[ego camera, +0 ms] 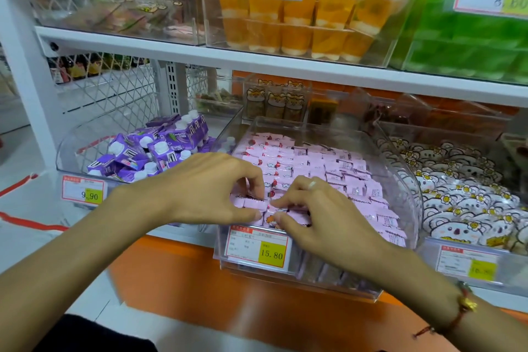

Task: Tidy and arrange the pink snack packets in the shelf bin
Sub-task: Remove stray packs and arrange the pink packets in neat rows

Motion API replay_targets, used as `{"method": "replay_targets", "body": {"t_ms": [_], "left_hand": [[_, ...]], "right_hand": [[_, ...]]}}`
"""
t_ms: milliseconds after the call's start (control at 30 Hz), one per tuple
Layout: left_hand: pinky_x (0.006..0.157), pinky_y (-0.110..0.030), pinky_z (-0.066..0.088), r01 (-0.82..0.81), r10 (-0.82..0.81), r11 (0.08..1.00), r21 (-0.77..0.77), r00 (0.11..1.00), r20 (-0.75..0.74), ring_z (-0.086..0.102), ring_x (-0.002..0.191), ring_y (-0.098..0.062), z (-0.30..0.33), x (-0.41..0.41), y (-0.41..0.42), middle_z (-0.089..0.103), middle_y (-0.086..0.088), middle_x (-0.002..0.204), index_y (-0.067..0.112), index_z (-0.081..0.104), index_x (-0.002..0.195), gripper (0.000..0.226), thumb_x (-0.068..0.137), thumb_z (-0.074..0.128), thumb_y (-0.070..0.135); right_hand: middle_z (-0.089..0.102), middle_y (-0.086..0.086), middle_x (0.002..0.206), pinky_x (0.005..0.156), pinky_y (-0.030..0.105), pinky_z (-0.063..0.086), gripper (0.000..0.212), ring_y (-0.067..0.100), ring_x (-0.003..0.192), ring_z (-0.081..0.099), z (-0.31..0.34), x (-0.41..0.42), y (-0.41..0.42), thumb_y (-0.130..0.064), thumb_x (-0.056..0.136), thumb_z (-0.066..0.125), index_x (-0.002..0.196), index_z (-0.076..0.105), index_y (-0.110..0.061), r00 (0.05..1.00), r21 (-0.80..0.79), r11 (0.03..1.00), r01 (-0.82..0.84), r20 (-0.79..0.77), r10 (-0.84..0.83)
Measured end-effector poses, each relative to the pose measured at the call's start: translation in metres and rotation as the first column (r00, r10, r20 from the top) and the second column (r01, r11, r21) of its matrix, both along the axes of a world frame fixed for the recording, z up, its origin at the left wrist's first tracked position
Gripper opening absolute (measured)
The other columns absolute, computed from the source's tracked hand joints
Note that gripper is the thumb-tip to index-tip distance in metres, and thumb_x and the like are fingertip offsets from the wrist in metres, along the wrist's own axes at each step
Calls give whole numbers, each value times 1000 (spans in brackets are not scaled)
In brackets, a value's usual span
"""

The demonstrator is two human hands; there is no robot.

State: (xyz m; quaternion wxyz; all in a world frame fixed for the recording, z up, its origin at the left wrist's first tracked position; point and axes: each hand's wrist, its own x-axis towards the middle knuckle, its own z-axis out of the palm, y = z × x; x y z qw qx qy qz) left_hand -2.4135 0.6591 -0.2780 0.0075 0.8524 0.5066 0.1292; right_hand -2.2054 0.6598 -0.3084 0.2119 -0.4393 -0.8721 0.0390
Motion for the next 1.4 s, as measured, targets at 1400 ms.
{"method": "replay_targets", "body": {"t_ms": [1400], "left_hand": [[84,-25,40,83,-75,993,-81,992,100,47,106,5,-19,22,5,57,24,115,45,61,110,26,86,57,54]], "right_hand": [[64,-19,74,62,9,39,12,0,68,59,-5,28,1,-35,89,61,88,70,-28,907,-28,991,-133,-407,110]]}}
